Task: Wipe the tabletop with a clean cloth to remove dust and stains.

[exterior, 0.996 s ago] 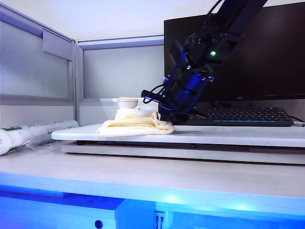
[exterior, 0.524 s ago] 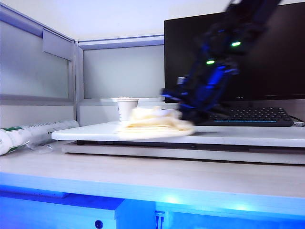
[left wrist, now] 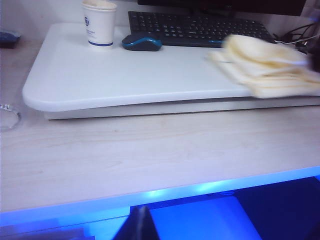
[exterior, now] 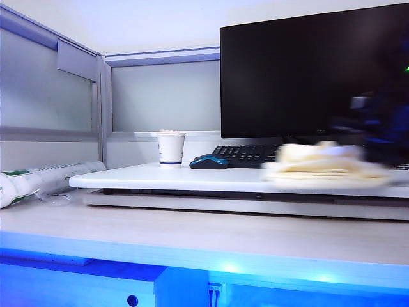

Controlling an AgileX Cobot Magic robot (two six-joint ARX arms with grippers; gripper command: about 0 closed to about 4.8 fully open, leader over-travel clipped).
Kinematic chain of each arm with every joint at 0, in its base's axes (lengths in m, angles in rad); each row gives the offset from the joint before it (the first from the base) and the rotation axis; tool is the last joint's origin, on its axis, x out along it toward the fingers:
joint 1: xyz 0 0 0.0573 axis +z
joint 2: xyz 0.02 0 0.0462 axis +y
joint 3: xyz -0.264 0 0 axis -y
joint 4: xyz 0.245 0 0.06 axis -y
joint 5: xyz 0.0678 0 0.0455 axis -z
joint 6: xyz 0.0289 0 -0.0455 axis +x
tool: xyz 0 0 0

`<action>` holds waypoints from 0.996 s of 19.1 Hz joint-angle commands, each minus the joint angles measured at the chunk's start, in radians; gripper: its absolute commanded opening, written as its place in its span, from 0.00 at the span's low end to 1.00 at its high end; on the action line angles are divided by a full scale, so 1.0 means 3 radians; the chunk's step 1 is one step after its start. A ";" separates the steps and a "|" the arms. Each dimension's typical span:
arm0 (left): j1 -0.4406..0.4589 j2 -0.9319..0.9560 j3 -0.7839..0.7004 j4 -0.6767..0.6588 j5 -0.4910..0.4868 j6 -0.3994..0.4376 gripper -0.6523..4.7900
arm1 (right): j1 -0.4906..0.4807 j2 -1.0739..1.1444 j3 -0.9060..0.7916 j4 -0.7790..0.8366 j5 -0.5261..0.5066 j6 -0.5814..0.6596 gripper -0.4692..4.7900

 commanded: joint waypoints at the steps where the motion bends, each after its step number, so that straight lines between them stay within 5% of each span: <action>1: 0.0003 0.0001 0.0004 -0.0079 0.0025 0.0004 0.11 | -0.0389 -0.0229 -0.0206 -0.0608 0.0182 -0.0373 0.08; 4: 0.0003 0.0001 0.0004 -0.0079 0.0027 0.0004 0.11 | -0.0792 -0.0455 -0.0212 -0.0673 0.0010 -0.0512 0.08; 8: 0.0003 0.0001 0.0004 -0.0079 0.0025 0.0004 0.11 | -0.0810 -0.0505 -0.0207 -0.0666 0.0010 -0.0571 0.08; 14: 0.0003 0.0001 0.0004 -0.0079 0.0027 0.0004 0.11 | -0.0067 -0.0137 -0.0170 -0.0186 0.0083 -0.0230 0.08; 19: 0.0003 0.0001 0.0004 -0.0079 0.0028 0.0003 0.11 | 0.0879 0.0752 0.0619 -0.0123 0.0183 0.0083 0.08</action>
